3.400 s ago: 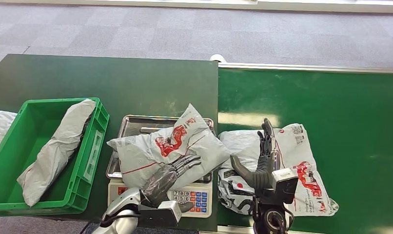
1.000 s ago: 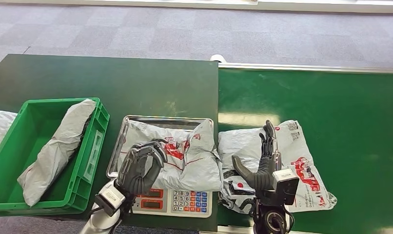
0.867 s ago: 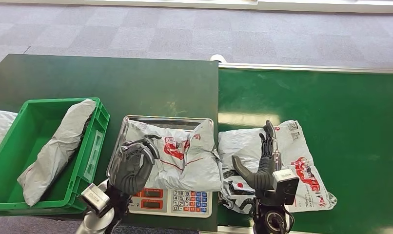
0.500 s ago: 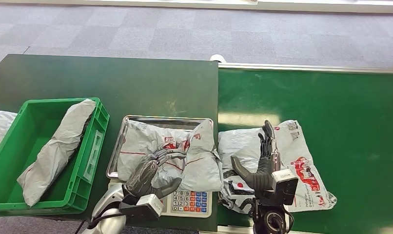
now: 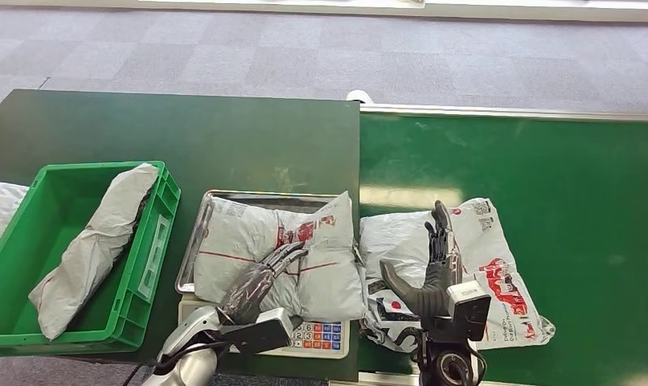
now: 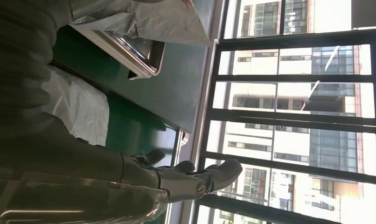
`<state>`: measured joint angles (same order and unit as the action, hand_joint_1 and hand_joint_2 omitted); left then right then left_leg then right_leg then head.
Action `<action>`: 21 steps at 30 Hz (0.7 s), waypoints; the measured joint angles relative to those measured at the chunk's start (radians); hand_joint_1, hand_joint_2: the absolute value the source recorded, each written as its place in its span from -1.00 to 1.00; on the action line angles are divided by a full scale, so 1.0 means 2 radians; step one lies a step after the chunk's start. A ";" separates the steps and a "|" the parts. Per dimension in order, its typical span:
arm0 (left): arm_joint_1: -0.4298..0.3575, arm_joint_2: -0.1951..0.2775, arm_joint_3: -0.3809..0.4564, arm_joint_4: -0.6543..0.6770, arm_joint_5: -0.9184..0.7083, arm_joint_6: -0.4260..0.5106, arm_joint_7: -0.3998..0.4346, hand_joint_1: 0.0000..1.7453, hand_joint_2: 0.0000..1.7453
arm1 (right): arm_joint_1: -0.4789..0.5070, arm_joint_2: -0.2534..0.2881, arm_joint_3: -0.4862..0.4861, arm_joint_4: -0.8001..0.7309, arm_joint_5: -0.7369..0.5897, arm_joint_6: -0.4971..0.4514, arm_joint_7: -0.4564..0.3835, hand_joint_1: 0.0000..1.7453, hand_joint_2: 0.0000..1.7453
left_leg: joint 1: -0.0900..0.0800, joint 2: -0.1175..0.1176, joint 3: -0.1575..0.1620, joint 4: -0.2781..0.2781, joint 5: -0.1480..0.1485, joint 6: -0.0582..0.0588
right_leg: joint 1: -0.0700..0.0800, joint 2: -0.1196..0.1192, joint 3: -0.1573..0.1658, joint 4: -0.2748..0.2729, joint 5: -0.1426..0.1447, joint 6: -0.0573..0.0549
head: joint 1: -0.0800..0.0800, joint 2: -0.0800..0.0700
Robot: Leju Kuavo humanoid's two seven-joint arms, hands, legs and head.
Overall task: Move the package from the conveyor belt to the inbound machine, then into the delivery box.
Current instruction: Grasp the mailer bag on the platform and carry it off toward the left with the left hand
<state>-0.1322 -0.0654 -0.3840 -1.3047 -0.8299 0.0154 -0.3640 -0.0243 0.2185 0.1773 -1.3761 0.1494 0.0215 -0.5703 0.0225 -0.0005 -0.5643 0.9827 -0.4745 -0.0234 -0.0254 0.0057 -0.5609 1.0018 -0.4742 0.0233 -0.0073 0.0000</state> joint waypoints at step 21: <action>-0.004 -0.021 0.044 0.011 0.042 0.049 0.006 1.00 1.00 | 0.018 0.000 -0.004 -0.016 0.004 -0.002 0.003 -1.00 1.00 | 0.000 0.001 0.003 0.000 0.001 0.000 | 0.000 0.001 0.002 0.000 0.000 0.000 | 0.000 0.000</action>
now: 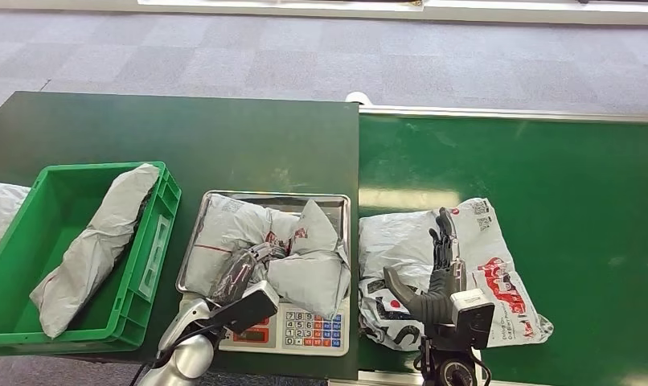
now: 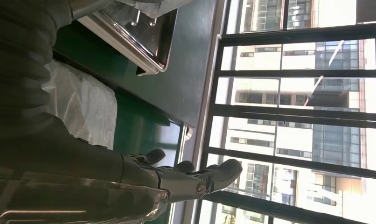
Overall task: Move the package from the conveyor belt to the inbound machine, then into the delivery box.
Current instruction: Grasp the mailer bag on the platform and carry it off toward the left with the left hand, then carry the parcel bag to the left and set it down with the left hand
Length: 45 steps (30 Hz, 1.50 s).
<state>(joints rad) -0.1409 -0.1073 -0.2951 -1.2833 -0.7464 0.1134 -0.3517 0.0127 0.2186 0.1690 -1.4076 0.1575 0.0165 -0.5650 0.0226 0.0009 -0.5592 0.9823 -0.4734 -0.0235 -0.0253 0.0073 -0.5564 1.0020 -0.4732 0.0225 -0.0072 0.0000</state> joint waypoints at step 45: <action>0.040 -0.041 0.083 -0.292 -0.101 0.290 -0.174 1.00 1.00 | -0.029 0.000 0.028 0.035 -0.028 -0.020 -0.008 -1.00 1.00 | 0.000 0.000 -0.004 0.000 0.000 0.000 | 0.000 0.000 -0.004 0.000 0.000 0.000 | 0.000 0.000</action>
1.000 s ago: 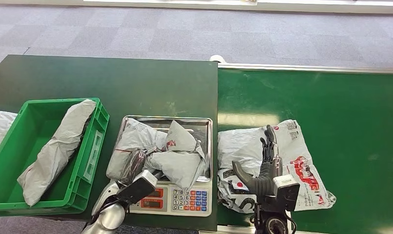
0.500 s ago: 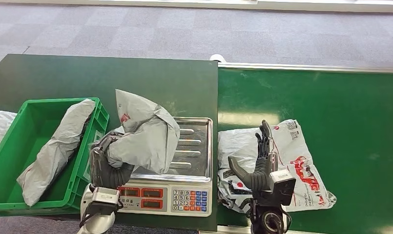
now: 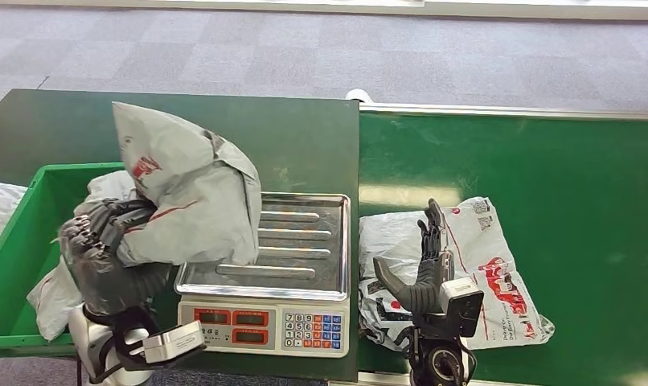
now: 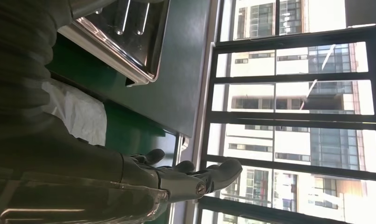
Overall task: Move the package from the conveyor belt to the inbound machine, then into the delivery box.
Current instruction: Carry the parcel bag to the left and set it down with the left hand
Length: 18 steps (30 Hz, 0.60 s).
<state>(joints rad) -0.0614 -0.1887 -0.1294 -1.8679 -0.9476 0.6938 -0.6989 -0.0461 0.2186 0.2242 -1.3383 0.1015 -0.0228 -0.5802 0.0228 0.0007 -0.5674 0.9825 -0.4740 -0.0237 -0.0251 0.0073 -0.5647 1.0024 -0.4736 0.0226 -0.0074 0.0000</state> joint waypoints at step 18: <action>-0.025 -0.060 0.216 0.016 -0.013 0.000 0.003 1.00 1.00 | 0.032 -0.001 0.000 -0.015 0.002 -0.023 -0.002 -1.00 1.00 | 0.000 0.000 0.000 0.000 0.000 0.000 | 0.000 0.000 -0.001 0.000 0.000 0.000 | 0.000 0.000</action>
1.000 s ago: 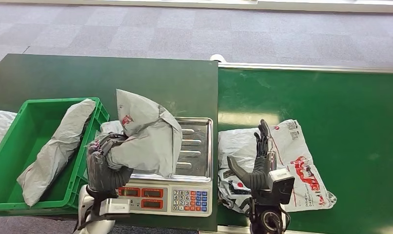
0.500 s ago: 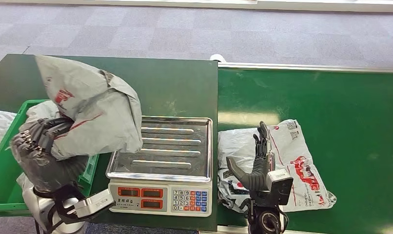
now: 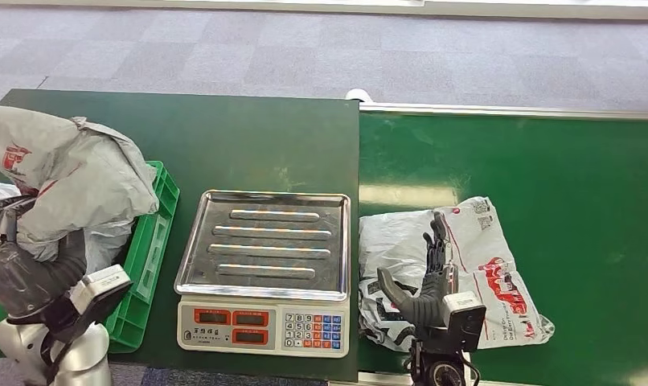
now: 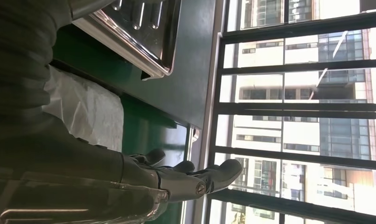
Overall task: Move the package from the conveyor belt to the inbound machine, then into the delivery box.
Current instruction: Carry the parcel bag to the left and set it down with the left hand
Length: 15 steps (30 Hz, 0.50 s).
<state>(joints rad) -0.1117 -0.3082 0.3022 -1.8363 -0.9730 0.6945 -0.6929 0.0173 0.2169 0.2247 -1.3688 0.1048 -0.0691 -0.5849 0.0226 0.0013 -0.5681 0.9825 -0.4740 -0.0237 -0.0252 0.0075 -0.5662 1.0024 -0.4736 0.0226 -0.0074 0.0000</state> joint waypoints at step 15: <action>-0.029 0.037 0.108 0.156 -0.207 0.000 0.239 0.55 1.00 | 0.008 -0.002 -0.009 -0.015 0.016 0.024 0.001 -1.00 1.00 | 0.000 0.000 0.000 0.000 0.000 0.000 | 0.000 0.000 -0.001 0.000 0.000 0.000 | 0.000 0.000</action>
<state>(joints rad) -0.1689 -0.2342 0.5179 -1.5244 -1.3880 0.6947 -0.2144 0.0332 0.2136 0.2057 -1.3980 0.1375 -0.0206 -0.5825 0.0228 0.0019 -0.5688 0.9825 -0.4741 -0.0238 -0.0250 0.0081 -0.5673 1.0024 -0.4736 0.0225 -0.0073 0.0000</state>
